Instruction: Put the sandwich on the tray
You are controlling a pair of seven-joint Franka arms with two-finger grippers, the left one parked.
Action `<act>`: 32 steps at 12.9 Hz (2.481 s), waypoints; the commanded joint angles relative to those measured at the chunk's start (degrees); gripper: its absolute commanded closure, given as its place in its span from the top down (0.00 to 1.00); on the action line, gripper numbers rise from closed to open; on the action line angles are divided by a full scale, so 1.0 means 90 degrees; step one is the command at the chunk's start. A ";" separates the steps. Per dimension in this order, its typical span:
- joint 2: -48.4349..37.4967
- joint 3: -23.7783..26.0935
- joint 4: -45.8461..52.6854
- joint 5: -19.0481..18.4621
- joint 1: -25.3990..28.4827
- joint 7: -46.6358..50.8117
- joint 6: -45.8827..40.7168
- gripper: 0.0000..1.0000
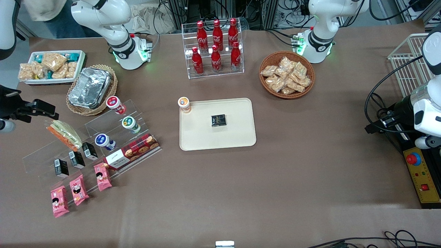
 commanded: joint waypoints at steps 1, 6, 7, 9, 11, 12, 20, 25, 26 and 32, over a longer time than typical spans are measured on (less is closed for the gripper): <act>-0.0099 -0.0043 -0.0075 0.0014 0.0053 0.0032 0.0041 0.98; -0.0031 -0.0024 -0.0065 0.0053 0.0044 -0.0026 0.0080 0.98; -0.0031 -0.0024 -0.0065 0.0053 0.0044 -0.0017 0.0080 0.98; -0.0041 -0.0034 -0.0075 0.0014 0.0044 -0.0036 0.0032 0.98; -0.0002 -0.0034 -0.0085 0.0004 0.0005 -0.0007 0.0002 0.98; 0.0018 -0.0053 -0.0104 0.0004 -0.0015 0.0003 -0.0008 0.98; 0.0193 -0.0278 -0.0144 -0.0054 -0.0278 -0.2052 -0.0028 0.98; 0.0408 -0.0278 -0.0357 -0.0278 -0.0503 -0.4522 0.0634 0.98; 0.0409 -0.0287 -0.0523 -0.0318 -0.0503 -0.4963 0.0830 0.97; 0.0379 -0.0297 -0.1636 -0.0689 -0.0737 -0.6168 0.1895 0.97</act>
